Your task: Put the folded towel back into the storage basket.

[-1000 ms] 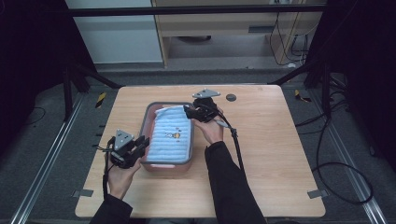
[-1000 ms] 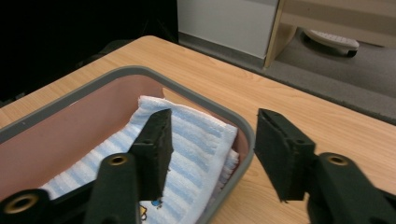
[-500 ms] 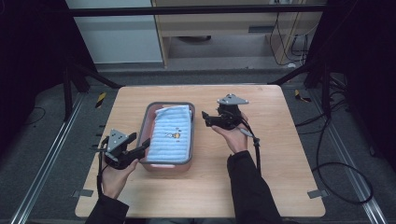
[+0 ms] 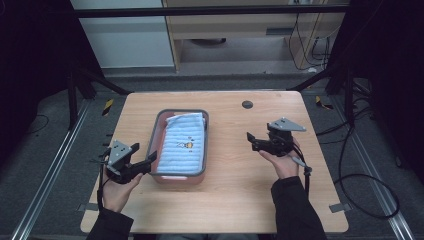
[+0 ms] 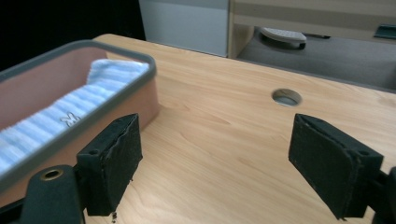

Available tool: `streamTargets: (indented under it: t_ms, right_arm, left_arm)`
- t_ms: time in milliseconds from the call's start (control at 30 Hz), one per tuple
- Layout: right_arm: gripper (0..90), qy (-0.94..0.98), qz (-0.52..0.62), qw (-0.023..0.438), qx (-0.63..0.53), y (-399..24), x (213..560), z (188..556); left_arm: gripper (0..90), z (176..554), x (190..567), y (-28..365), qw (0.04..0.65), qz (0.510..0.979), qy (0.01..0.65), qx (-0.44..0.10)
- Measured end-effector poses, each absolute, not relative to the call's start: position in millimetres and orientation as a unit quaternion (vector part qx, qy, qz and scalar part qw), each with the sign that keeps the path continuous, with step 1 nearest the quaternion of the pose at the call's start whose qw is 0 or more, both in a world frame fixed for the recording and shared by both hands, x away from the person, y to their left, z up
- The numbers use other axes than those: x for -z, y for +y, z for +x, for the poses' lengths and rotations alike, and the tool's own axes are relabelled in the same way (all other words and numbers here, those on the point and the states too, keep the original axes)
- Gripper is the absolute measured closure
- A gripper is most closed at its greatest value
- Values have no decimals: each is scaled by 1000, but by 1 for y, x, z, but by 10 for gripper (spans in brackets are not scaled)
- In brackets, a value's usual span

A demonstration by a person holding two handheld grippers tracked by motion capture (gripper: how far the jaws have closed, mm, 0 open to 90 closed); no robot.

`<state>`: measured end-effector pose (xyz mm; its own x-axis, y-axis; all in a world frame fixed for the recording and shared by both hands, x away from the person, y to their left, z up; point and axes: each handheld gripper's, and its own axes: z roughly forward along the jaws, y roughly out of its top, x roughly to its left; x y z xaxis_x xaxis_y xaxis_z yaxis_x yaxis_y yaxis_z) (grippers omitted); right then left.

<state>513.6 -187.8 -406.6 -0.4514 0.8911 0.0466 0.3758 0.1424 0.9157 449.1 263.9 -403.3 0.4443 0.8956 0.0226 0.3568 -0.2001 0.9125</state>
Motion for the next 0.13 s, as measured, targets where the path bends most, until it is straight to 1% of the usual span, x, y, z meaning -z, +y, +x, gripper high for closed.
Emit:
streamTargets:
  t_ms: [33,133]
  right_arm:
    - [169,706,449,270,-477,-188,407,514]
    - [169,700,461,271,-473,-207,414,504]
  left_arm:
    - [287,449,404,266,456,716,437,-297]
    - [288,447,405,272,454,714,441,-300]
